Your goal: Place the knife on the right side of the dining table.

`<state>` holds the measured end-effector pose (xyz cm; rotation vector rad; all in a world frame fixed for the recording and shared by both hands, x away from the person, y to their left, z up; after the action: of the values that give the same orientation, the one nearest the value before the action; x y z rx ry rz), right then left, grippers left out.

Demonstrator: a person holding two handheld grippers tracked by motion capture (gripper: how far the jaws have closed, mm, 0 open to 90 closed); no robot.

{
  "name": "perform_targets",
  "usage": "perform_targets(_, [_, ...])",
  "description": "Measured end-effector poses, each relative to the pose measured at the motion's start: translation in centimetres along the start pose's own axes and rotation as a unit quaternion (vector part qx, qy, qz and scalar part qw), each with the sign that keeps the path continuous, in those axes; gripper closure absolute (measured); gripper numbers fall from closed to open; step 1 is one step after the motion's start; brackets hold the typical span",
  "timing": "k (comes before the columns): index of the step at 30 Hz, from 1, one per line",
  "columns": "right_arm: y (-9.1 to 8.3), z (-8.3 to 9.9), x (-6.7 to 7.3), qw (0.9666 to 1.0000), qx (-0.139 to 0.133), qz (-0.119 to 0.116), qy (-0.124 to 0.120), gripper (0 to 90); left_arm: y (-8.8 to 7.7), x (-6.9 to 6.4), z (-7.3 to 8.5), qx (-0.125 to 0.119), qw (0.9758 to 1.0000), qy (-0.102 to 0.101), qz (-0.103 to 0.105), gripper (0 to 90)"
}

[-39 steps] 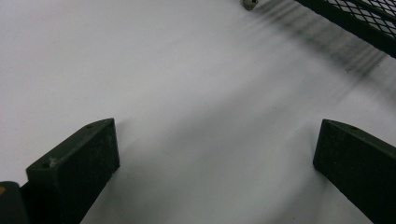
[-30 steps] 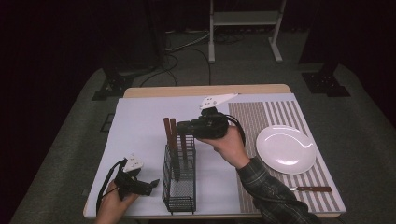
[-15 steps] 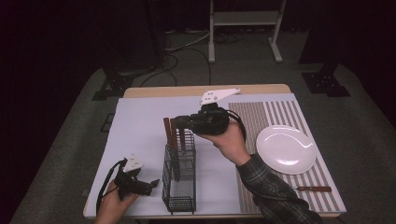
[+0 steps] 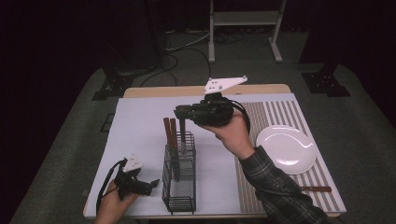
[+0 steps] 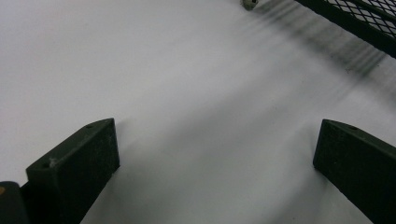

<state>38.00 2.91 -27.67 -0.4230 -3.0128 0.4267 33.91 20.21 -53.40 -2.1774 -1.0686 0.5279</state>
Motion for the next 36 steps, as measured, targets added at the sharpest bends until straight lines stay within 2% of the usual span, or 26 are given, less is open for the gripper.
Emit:
perform_targets(20, [-2.2,-2.9,-1.7,0.9991,-0.022,0.036,-0.009,79.2,0.0,0.0,0.0,0.0,1.0,0.0,0.0,0.0])
perform_targets(27, [-3.4,-4.0,-2.4,0.9978,-0.033,0.055,-0.017,79.2,0.0,0.0,0.0,-0.001,1.0,0.0,-0.001,0.0])
perform_targets(36, [-5.1,-4.4,-3.7,0.9957,-0.044,0.081,-0.015,79.2,0.0,0.0,0.0,-0.001,1.0,0.0,0.0,0.0])
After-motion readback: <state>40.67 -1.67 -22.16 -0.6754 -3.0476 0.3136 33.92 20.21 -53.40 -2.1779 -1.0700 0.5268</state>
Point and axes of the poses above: each handheld gripper's, and its own axes: y roughly forward along the jaws, z roughly out of its underside, x roughly to its left, the point moved 10 cm from there along y, roughly forward along the jaws, and after that the axes turned 7 degrees about -y, right-handed, at the moved point
